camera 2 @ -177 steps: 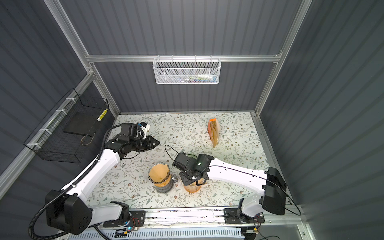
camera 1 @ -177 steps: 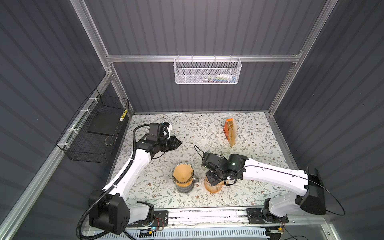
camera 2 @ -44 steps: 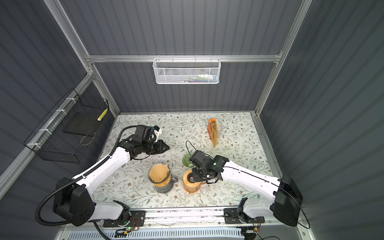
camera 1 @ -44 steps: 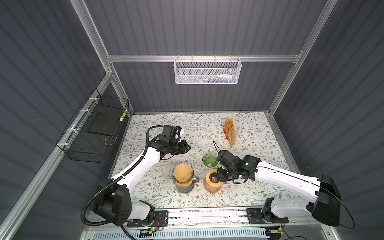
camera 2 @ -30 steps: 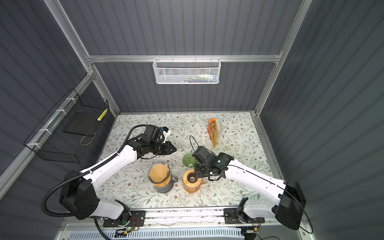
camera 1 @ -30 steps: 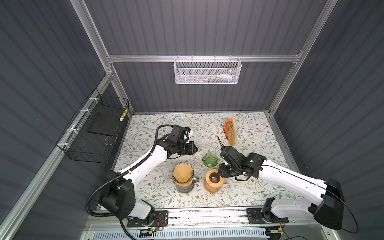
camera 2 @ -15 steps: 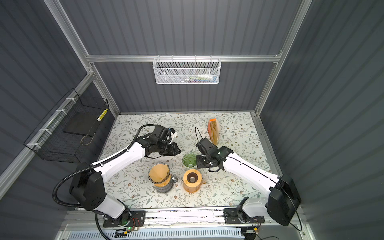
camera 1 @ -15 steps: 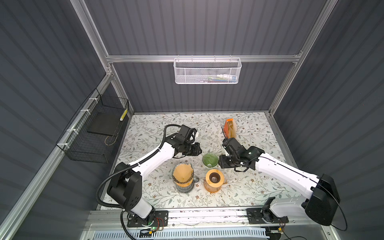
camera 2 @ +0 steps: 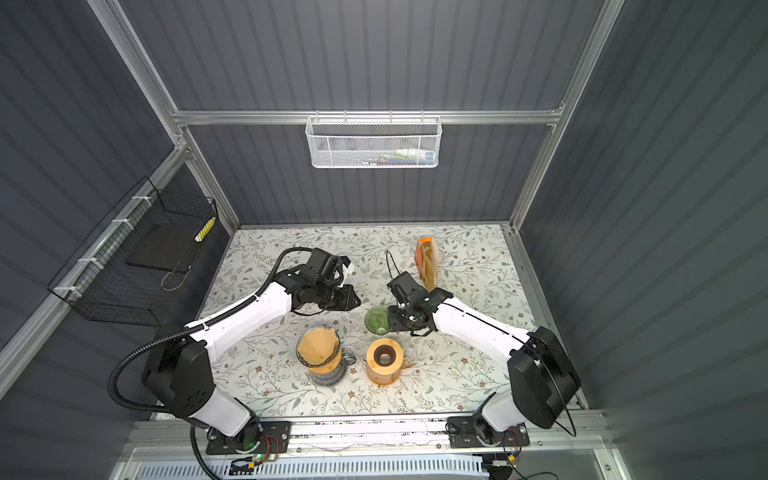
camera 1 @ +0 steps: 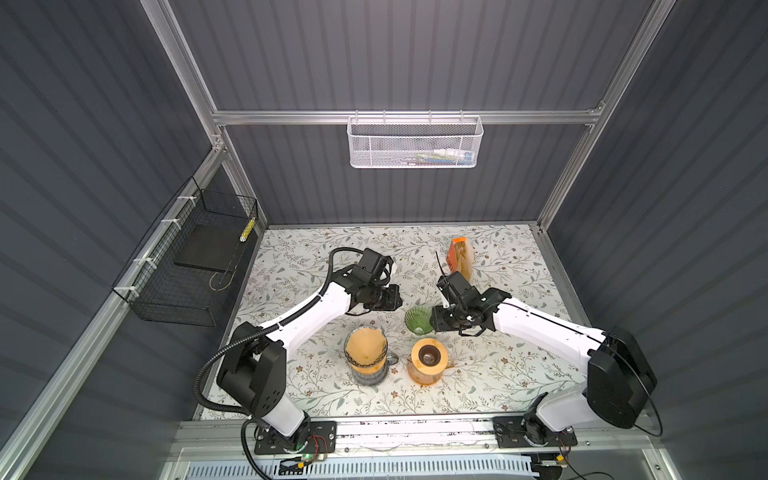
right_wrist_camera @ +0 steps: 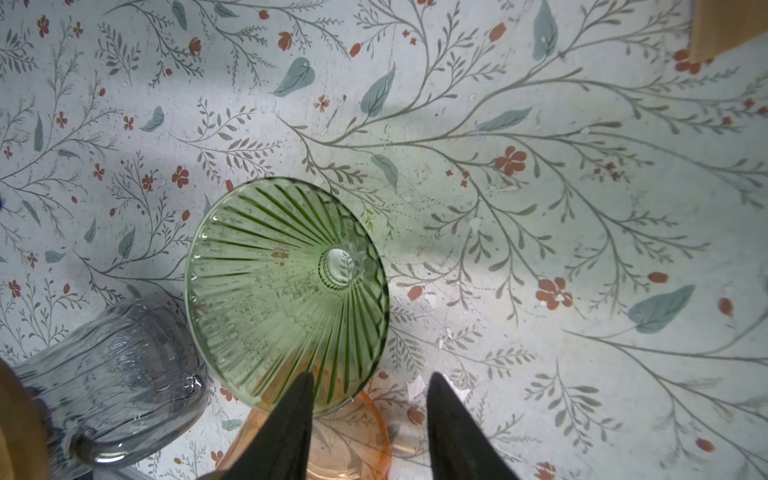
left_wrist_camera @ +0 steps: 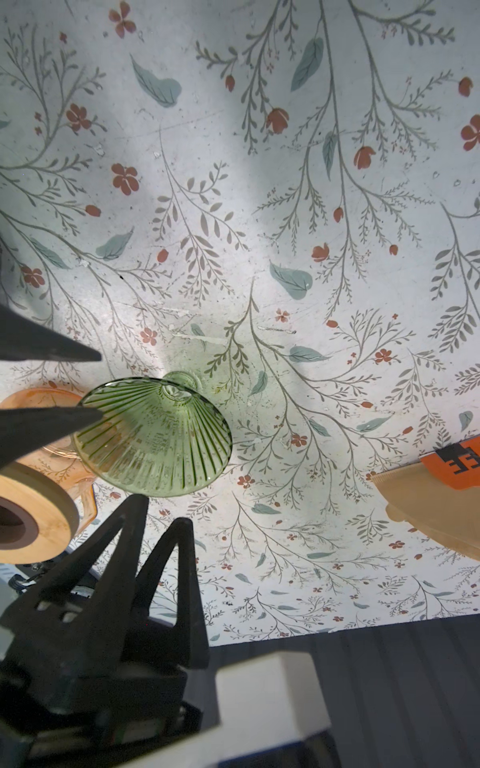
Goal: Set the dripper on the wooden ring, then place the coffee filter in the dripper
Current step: 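Grasp the green ribbed dripper rim with the right gripper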
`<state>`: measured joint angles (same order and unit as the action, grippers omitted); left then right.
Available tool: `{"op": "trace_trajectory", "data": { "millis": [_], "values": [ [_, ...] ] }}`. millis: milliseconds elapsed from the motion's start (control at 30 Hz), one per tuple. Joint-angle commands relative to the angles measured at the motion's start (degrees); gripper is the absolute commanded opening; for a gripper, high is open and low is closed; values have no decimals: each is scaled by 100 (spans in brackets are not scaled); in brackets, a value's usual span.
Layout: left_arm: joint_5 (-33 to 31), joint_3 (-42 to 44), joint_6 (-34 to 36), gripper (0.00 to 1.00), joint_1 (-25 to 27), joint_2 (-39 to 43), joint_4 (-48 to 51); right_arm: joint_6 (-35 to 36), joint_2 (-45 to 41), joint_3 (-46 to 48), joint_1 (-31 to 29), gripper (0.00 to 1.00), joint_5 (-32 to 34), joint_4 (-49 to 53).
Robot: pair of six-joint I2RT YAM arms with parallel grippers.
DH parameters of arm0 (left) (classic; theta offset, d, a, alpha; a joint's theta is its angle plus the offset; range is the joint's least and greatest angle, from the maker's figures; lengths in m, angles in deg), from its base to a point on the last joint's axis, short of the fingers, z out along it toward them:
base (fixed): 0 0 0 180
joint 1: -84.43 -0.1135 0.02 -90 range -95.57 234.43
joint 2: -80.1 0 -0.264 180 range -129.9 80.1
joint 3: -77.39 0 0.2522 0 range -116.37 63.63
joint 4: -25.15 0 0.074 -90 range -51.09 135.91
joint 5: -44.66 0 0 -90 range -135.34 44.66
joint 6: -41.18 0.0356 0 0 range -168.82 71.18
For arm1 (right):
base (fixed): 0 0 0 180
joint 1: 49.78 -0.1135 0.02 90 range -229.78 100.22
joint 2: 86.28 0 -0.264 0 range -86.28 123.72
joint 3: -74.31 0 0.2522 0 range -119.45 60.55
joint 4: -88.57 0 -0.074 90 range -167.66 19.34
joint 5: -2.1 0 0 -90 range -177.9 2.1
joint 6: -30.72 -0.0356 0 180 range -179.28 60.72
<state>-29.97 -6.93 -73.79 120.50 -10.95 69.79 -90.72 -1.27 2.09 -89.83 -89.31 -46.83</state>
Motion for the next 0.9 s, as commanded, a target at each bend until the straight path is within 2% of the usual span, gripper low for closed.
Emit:
{"op": "trace_trajectory", "data": {
  "millis": [0,367,867],
  "values": [
    [-68,-148,142,21,46,-71,134,-22,87,-70,41,45,-52,-214],
    [-81,-97,150,21,48,-89,85,-65,392,-25,85,34,-139,-443],
    [-140,-54,177,21,49,-123,72,-82,703,-34,129,28,-180,-560]
  ]
}}
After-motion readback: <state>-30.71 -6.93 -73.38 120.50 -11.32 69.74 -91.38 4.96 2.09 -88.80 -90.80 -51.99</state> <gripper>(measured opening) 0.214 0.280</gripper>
